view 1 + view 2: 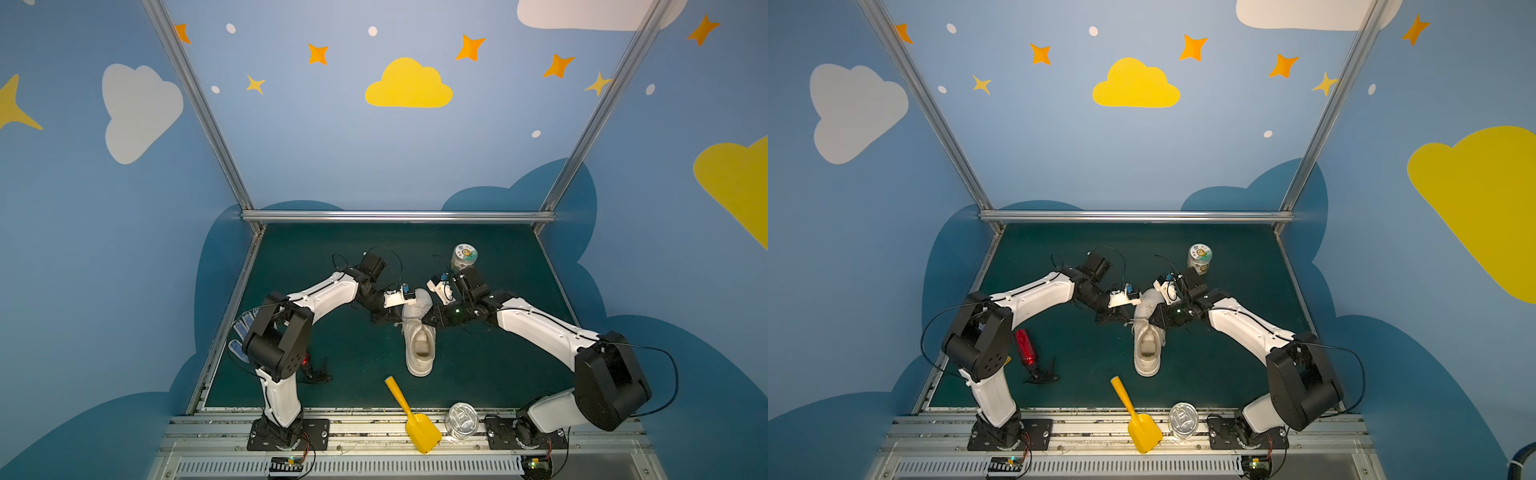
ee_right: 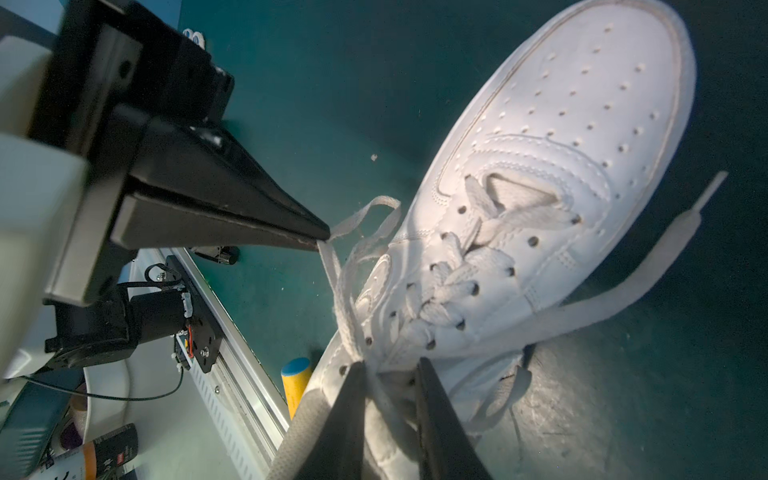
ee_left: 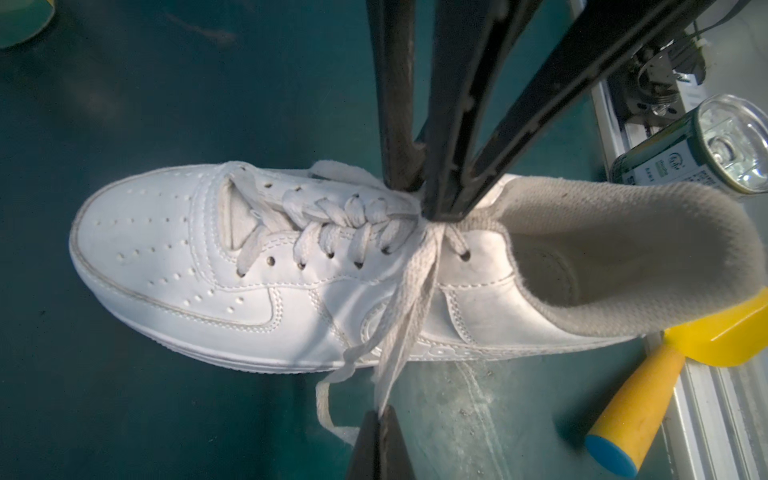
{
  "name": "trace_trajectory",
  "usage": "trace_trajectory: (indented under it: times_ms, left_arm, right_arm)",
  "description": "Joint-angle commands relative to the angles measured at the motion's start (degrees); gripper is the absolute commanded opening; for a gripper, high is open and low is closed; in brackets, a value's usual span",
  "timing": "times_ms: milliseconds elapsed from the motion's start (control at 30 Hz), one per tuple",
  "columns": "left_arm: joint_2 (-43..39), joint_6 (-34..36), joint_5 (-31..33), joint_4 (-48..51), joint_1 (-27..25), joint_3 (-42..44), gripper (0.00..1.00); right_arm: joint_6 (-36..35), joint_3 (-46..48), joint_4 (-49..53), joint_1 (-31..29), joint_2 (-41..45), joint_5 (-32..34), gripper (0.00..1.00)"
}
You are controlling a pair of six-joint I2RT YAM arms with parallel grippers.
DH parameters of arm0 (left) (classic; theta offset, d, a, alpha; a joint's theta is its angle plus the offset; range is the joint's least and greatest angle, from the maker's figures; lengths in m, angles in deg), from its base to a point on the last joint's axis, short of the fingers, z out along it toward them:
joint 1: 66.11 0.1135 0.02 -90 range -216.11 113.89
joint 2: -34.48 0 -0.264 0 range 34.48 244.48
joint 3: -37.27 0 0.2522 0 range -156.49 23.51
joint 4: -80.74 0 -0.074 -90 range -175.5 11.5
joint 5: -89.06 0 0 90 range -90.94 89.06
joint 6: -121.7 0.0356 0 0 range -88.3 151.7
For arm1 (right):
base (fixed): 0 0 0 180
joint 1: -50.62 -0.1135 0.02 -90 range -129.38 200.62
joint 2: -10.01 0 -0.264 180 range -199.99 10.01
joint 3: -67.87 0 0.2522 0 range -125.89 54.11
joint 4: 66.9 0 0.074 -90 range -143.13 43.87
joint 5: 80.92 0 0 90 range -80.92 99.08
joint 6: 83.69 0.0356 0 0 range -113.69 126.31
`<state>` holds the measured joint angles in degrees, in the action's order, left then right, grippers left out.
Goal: Tie the shoes
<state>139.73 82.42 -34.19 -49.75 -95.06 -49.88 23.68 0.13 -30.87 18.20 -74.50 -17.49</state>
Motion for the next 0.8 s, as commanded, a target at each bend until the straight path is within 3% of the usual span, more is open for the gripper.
trace_trajectory:
  times_ms: [0,767]
  left_arm:
    - [-0.7,0.0,3.0,2.9,0.1,0.0,0.03]
    - [2.1,0.3,4.5,4.2,0.1,-1.1,0.03]
  right_arm:
    - [-0.2,0.1,3.6,0.1,-0.9,2.5,0.22]
    - [-0.2,0.5,3.3,0.3,-0.8,2.4,0.22]
